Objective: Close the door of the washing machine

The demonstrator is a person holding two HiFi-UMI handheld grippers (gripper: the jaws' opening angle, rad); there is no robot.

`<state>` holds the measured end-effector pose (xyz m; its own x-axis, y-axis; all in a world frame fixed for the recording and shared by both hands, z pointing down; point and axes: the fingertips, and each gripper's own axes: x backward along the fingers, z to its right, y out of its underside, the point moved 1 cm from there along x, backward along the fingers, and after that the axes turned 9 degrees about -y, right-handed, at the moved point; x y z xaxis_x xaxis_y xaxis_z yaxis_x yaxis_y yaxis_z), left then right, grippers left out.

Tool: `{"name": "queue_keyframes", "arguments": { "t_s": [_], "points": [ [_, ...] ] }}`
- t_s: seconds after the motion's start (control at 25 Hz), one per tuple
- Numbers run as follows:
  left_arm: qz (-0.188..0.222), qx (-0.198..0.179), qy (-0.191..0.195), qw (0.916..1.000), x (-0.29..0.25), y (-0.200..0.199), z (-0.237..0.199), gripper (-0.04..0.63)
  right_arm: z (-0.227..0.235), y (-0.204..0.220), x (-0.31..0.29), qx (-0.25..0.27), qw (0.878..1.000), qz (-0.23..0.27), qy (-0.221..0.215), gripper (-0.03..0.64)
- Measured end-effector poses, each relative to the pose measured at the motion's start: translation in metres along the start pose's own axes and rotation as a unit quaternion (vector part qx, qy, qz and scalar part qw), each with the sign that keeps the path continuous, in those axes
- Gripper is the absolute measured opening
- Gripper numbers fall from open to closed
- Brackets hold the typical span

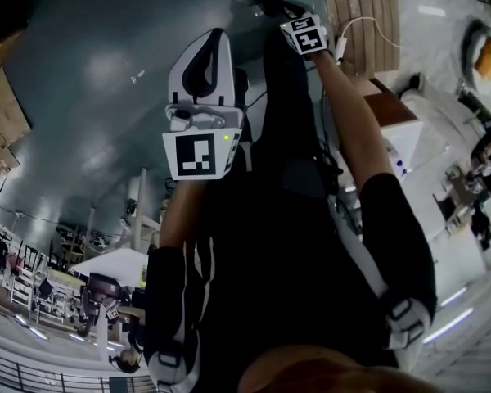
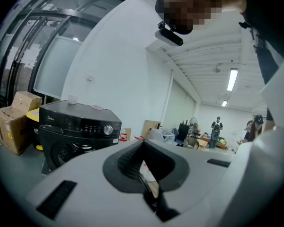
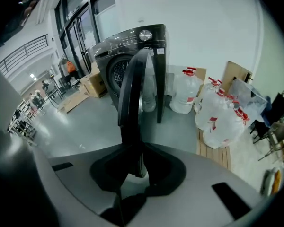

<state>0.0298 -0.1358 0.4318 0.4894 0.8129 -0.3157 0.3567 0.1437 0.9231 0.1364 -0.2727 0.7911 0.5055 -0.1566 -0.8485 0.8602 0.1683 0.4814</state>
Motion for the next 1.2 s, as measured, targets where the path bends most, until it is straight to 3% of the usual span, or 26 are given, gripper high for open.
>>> {"name": "queue_keyframes", "arguments": {
  "t_s": [0.44,0.6,0.88,1.2],
  "points": [
    [0.024,0.027,-0.056,0.9978,0.049,0.011,-0.037,0.005,-0.066,-0.004,-0.036,-0.011,1.000,0.025,-0.003,0.067],
    [0.024,0.015,-0.077,0.9966,0.064,0.018,-0.046,0.005,-0.082,-0.010,-0.047,-0.012,0.999,0.037,-0.001,0.071],
    [0.037,0.030,-0.135,0.9897,0.090,0.022,-0.064,0.005,-0.104,-0.015,-0.058,-0.028,0.998,0.051,-0.005,0.071],
    [0.054,0.043,-0.140,0.9878,0.097,0.015,-0.112,0.005,-0.131,-0.031,-0.076,-0.034,0.998,0.054,-0.003,0.077]
  ]
}}
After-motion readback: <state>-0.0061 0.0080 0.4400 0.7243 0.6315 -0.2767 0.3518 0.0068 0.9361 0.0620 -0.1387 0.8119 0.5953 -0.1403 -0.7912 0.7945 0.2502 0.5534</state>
